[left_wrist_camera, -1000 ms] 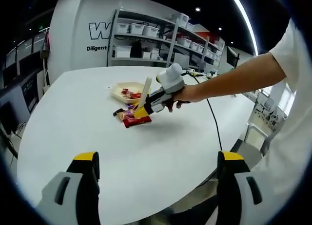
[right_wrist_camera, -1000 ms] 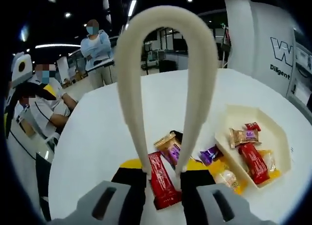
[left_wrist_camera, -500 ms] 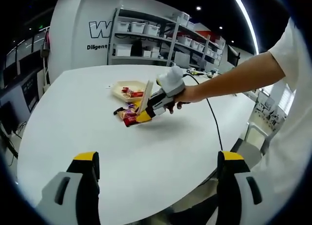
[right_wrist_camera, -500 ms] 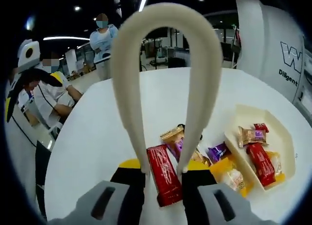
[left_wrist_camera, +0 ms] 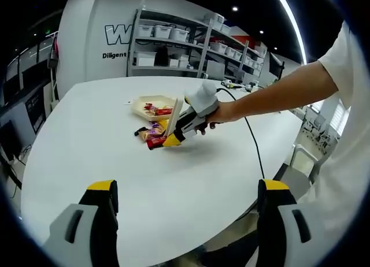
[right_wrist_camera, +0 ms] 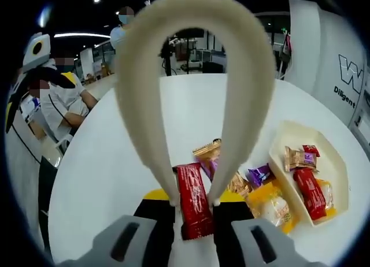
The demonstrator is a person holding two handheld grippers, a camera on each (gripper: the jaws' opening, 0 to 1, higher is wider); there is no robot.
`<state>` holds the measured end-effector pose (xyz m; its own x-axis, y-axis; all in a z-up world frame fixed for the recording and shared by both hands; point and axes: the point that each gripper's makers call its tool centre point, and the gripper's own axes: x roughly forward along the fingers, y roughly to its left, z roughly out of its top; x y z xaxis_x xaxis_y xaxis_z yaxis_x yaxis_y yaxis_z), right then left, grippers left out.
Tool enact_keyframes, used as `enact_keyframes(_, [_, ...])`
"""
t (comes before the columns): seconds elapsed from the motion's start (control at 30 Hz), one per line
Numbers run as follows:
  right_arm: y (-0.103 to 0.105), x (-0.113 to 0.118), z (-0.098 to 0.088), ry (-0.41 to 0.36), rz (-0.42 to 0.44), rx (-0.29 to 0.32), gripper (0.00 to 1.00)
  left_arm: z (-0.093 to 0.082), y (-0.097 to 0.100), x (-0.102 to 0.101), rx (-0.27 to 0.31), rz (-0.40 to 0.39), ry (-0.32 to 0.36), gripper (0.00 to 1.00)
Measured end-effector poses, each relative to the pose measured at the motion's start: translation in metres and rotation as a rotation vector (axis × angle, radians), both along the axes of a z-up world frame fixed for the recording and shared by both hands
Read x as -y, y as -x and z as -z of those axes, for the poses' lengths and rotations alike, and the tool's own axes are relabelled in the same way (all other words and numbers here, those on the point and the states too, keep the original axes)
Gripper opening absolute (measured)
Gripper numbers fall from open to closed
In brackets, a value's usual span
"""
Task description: Place the target food into the container with the food tongs after gripping and lifting it, then release it inside without dropping or visibly crushing the food.
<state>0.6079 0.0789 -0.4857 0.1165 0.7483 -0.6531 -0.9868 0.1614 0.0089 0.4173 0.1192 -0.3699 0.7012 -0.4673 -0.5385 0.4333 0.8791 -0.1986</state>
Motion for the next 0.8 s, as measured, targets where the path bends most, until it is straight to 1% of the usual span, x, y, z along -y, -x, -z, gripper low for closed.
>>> enact_keyframes(0.23, [0.001,0.002,-0.001,0.006,0.009,-0.004,0.17,0.002,0.0,0.003,-0.003,0.008,0.001,0.99])
enact_keyframes(0.4, [-0.001,0.009,-0.013,-0.024,0.04,-0.012,0.17,0.003,-0.001,0.006,-0.004,0.018,0.003,0.99])
enact_keyframes(0.57, [-0.011,0.02,-0.028,-0.07,0.097,-0.016,0.17,0.003,-0.002,0.01,-0.002,0.031,0.006,0.99])
enact_keyframes(0.8, [-0.017,0.031,-0.04,-0.093,0.137,-0.008,0.17,0.001,-0.006,0.015,0.007,0.048,0.01,0.99])
